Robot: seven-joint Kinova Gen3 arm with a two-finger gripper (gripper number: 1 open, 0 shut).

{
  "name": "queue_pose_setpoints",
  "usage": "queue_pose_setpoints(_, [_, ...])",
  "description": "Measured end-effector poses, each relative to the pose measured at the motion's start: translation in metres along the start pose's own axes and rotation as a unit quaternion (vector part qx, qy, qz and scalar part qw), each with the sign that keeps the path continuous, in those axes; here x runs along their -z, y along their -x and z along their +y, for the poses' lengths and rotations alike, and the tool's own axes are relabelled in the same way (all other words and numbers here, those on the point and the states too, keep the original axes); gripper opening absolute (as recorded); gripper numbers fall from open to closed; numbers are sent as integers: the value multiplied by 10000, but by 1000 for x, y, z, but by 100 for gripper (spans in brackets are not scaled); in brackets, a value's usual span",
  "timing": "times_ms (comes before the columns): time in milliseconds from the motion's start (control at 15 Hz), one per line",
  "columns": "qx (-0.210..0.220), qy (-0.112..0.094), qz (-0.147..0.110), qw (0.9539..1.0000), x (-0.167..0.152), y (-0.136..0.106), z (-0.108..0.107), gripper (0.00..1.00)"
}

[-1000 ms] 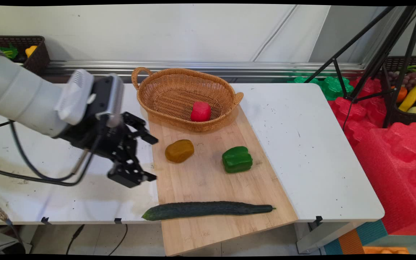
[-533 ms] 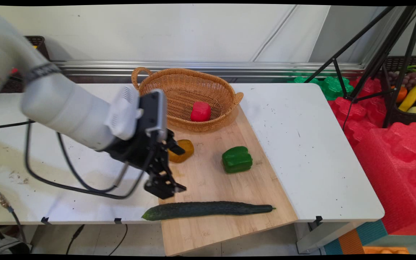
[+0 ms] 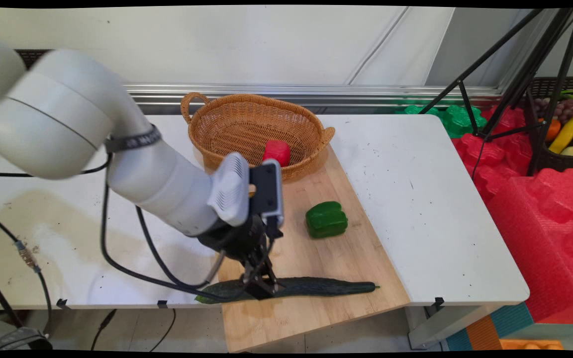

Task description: Pick up the cucumber from the cutting board

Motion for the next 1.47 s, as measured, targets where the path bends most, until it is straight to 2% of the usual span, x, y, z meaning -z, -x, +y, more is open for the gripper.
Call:
queue_pose_setpoints(533, [-18,129,-402,9991,-42,-2,11,100])
queue_pose_setpoints(1200, [-190,156,-689,9973,-70,7,14,100])
queue_pose_setpoints(1267, [-210,144,-698,9972,-71,8,14,0])
queue_pose_setpoints(1467, [-277,96,-690,9972,-70,10,14,0])
